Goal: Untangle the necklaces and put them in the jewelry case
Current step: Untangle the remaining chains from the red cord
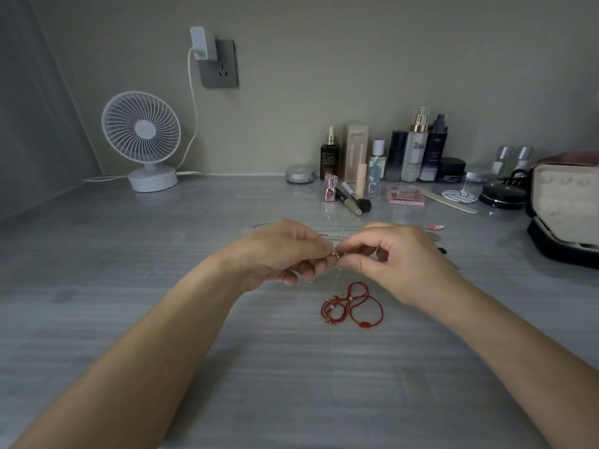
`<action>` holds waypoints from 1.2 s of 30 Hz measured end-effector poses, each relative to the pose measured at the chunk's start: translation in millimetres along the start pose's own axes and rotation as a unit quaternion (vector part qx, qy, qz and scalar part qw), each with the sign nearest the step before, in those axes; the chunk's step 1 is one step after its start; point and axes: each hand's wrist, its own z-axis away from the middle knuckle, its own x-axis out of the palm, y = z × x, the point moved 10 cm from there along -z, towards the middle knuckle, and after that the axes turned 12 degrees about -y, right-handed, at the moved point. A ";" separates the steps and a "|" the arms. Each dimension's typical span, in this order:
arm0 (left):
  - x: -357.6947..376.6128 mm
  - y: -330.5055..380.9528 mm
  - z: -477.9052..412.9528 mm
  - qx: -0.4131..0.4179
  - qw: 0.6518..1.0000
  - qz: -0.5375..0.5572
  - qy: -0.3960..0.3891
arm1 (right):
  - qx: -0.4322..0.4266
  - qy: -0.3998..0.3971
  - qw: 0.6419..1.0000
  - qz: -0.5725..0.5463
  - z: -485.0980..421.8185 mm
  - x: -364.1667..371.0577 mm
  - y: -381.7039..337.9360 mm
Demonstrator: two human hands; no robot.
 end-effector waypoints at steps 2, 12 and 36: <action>-0.7 -0.6 0.3 -0.002 1.000 0.002 0.001 | 0.002 0.005 1.000 -0.006 0.9 -1.8 0.8; 4.0 -1.4 -3.7 0.004 1.000 0.004 0.008 | 0.035 0.002 0.993 -0.109 -0.2 0.9 13.0; 7.4 5.0 -18.0 0.126 0.945 0.302 -0.004 | 0.082 0.038 0.809 -0.581 -1.7 1.2 38.0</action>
